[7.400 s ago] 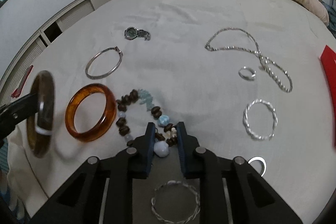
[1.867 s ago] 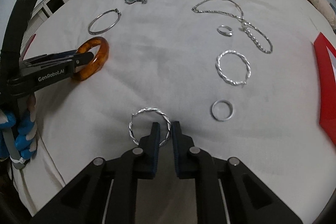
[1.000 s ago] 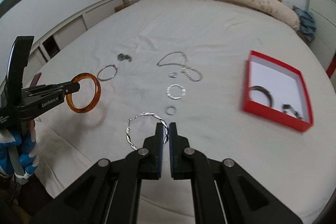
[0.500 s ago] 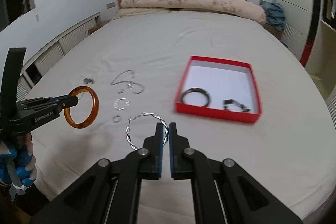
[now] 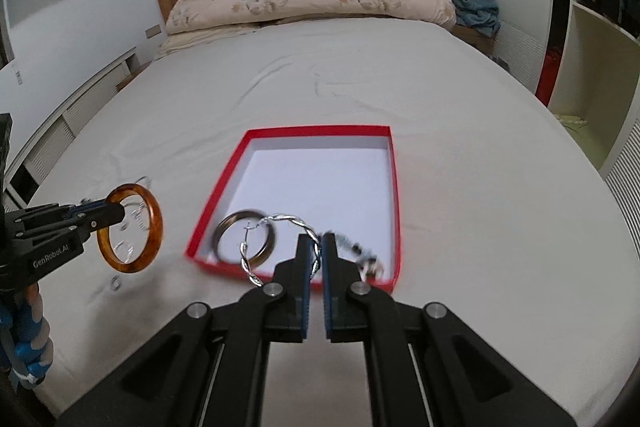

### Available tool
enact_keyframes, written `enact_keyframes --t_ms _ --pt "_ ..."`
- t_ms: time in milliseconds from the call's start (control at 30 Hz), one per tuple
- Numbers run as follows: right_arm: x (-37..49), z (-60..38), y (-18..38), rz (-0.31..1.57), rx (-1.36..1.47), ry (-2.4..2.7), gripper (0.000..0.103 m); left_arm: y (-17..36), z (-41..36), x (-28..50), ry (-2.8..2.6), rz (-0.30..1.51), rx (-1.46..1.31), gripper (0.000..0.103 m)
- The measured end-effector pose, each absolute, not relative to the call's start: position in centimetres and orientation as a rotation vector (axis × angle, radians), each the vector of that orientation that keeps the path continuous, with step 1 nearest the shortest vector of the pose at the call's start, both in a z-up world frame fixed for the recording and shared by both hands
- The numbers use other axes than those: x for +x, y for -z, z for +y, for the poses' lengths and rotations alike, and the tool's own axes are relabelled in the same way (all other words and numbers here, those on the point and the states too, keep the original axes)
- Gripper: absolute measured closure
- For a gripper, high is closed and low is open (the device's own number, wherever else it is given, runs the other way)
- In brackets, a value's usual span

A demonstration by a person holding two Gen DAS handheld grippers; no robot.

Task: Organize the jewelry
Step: 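Carry the amber bangle and twisted hoop over the red box and lower them, then open both grippers to drop the items in the box and withdraw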

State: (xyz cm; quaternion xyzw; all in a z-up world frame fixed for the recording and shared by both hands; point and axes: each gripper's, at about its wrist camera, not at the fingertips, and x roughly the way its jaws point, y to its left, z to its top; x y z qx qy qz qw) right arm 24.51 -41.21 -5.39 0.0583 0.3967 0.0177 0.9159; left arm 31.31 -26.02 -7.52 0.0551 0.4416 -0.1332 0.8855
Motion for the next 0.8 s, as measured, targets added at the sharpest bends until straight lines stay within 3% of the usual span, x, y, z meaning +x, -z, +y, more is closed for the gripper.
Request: enact_keyframes --t_ms 267,533,800 --pt "31.5 -42.7 9.5 0.879 0.081 -0.051 0.099 10.5 -31.1 37.0 0.302 0.935 0.170 0.093" --pt "34.1 -43.4 12.9 0.951 0.027 -0.052 0.098 14.6 -33.3 40.3 0.274 0.979 0.203 0.093" --pt "34.4 -42.5 13.9 0.987 -0.114 -0.055 0.097 14.8 -33.7 40.7 0.269 0.969 0.218 0.090"
